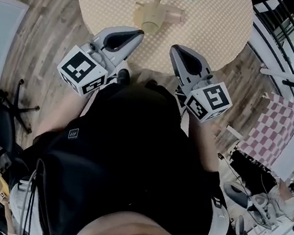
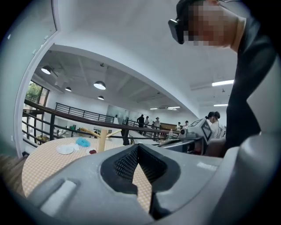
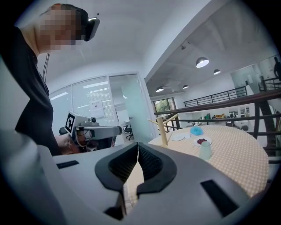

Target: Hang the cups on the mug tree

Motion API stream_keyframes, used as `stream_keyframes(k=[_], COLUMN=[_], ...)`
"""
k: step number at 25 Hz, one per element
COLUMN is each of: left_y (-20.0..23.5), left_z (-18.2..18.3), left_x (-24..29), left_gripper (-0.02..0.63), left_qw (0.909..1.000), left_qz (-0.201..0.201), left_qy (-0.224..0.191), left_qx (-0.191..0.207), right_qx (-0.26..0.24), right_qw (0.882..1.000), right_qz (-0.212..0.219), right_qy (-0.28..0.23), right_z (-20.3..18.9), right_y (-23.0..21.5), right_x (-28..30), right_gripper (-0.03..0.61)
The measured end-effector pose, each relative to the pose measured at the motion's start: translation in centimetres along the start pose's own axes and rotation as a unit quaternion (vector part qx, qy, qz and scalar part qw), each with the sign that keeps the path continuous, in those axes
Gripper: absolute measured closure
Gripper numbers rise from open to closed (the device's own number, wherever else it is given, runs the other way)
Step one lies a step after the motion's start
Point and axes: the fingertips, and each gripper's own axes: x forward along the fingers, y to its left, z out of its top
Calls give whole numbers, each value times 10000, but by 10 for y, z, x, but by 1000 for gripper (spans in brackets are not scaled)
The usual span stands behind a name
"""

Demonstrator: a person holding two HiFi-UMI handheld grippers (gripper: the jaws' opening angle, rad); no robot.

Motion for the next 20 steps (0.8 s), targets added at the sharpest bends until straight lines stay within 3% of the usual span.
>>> stream_keyframes(k=[5, 8, 12, 15, 20], left_y=[-14, -26, -43, -65, -96], left_z=[-4, -3, -5, -7, -11], left_x=[25, 49, 69, 84, 97], left_gripper=[607, 607, 607, 607, 607], left_qw=[9993, 9967, 9868, 9796, 9733], left_qz=[367, 805, 1567, 1915, 2227], left_qy=[49, -13, -256, -343, -322], left_qx=[30, 56, -331, -494, -452], right_qx=[-213, -368, -737, -850, -1148], right_qw=[9987, 9963, 9890, 9835, 9734], right_qz=[448, 774, 1198, 1458, 1741], right_qy=[78, 103, 458, 651, 952], right_z=[-1, 1, -6, -10, -17], right_y=[-28, -49, -73, -94, -121], right_x=[-25, -44, -72, -91, -99], right_gripper=[560, 560, 558, 554, 474])
